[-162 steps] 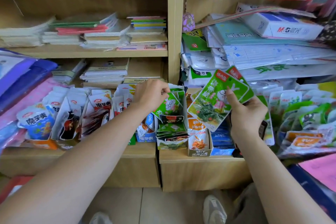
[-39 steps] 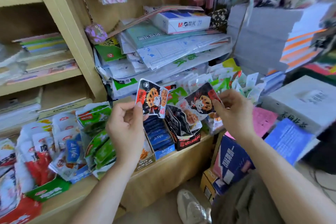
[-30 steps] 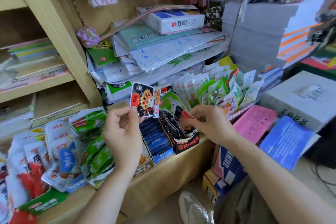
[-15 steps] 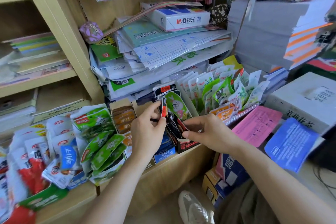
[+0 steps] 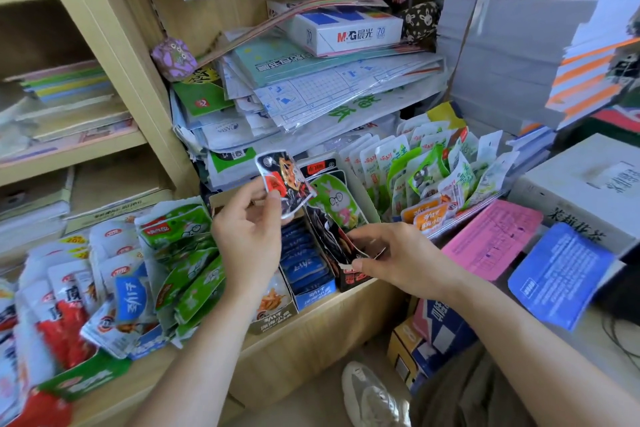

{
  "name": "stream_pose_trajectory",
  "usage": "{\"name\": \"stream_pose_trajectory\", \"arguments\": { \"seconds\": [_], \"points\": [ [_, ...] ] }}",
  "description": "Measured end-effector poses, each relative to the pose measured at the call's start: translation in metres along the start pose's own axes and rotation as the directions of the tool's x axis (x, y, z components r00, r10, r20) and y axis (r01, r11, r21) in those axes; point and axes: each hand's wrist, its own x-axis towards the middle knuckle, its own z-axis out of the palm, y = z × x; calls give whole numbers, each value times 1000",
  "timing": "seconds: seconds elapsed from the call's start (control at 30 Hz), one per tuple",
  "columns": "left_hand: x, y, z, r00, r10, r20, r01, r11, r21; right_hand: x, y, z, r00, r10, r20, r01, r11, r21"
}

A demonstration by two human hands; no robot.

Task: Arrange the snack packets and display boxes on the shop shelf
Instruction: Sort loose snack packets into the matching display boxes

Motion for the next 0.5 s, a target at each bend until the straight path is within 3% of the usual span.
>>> {"name": "stream_pose_trajectory", "arguments": {
  "seconds": [0.2, 0.5],
  "points": [
    [-18, -11, 16, 973, -94, 211, 70, 990, 119, 2, 3, 0, 999, 14, -32, -14, 1000, 14],
    [-13, -2, 13, 939, -94, 331, 117, 992, -51, 3, 2, 4, 999, -10, -47, 10, 1000, 6]
  ]
}}
